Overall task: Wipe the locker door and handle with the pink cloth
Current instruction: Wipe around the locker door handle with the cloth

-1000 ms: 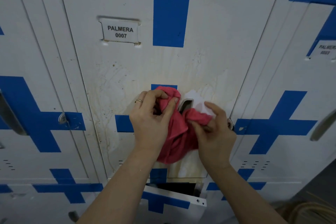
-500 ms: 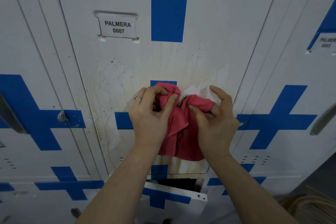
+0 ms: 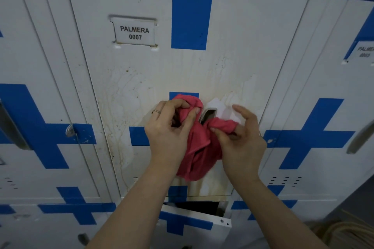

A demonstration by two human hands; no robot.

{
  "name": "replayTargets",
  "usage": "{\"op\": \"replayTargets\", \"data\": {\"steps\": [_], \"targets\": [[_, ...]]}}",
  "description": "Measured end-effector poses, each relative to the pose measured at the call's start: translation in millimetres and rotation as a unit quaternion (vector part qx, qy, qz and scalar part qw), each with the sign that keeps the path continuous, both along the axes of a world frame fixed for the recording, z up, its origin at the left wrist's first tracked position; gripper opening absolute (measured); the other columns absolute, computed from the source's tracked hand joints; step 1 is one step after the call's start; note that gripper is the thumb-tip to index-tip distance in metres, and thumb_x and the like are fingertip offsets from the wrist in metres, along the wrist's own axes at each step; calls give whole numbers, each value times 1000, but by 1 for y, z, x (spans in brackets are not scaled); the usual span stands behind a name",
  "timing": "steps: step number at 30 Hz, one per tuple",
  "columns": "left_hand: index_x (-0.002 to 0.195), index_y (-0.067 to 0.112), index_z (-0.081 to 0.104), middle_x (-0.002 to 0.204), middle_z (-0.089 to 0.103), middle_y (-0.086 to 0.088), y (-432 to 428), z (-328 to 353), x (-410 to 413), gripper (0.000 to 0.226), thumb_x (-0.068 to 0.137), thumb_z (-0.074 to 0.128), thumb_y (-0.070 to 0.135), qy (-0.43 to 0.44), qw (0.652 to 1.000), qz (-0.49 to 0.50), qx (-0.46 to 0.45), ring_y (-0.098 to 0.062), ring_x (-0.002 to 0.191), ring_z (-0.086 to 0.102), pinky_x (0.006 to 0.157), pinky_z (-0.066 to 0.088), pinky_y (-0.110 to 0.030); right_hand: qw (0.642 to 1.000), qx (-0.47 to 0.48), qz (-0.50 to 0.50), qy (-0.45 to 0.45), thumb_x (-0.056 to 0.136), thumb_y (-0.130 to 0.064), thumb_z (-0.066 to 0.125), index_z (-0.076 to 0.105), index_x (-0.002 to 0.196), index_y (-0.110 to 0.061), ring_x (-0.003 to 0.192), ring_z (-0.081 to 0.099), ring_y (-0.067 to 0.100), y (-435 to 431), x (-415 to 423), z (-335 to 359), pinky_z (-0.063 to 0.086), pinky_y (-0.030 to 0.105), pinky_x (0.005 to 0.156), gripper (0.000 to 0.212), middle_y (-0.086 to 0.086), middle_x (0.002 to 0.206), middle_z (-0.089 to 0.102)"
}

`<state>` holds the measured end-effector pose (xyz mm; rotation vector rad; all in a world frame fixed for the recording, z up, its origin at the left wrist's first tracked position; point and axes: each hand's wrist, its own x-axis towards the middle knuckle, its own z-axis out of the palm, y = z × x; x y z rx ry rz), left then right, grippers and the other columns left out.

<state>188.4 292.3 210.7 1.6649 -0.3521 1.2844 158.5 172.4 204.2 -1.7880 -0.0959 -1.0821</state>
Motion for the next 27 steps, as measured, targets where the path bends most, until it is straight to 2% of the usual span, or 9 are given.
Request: {"op": "replayTargets", "data": {"steps": [2,4,8,10,13,16,20,23,27], "targets": [[81,7,66,78,54,9,-1,0,0,17,74,75,19,4,1000,3,-2,-2,67,47,62,38,-4,1000,22,-9,-17,72,-13,76,45,108,-40,54,62,9,0,6,12,53,26,64,54,-6,57,64],[81,7,66,77,54,9,-1,0,0,17,74,76,18,8,1000,6,1,-1,67,46,62,38,-3,999,13,-22,-28,73,-13,75,46,109,-36,54,61,11,1,7,12,51,19,60,52,-9,55,61],[80,6,65,79,55,8,0,0,-1,16,74,76,17,4,1000,-3,0,-2,69,49,64,39,-4,1000,-6,1,15,71,-15,77,49,109,-29,60,59,-1,2,-3,-13,48,11,59,50,-7,58,62],[81,6,66,79,56,8,0,0,-1,16,74,75,17,1,1000,-4,-1,-3,70,50,64,39,-4,1000,10,4,17,70,-13,77,49,108,-31,60,57,-9,1,-2,-7,43,4,60,51,-13,57,60],[82,7,66,78,55,9,0,1,0,17,74,75,19,9,1000,0,2,-1,68,48,62,39,-5,999,34,-5,-18,71,-10,76,50,108,-33,56,60,5,2,6,5,44,6,60,51,-12,57,61],[81,6,66,79,54,10,1,-1,-1,17,74,74,19,5,1000,-3,4,5,68,47,64,38,-2,1000,26,4,10,73,-9,74,53,111,-22,61,59,-4,4,-1,-13,41,0,59,45,-9,62,62],[81,4,66,81,55,7,1,-6,-1,17,73,74,17,-1,1000,-10,22,0,73,49,69,40,-1,996,31,48,68,75,-4,71,47,107,-34,62,59,-3,3,-7,-34,42,2,58,50,2,62,64],[80,3,66,79,55,6,0,-9,-2,17,73,75,16,10,1000,-10,22,0,71,47,68,38,-1,998,41,29,42,72,-10,75,49,110,-30,62,60,0,3,0,-17,43,4,60,51,-7,61,64],[79,2,66,78,54,6,1,-11,-1,18,73,74,17,5,999,-3,32,1,69,45,67,37,0,999,16,12,29,72,-9,75,52,110,-23,63,58,-8,4,-2,-18,40,0,61,47,-15,63,60]]}}
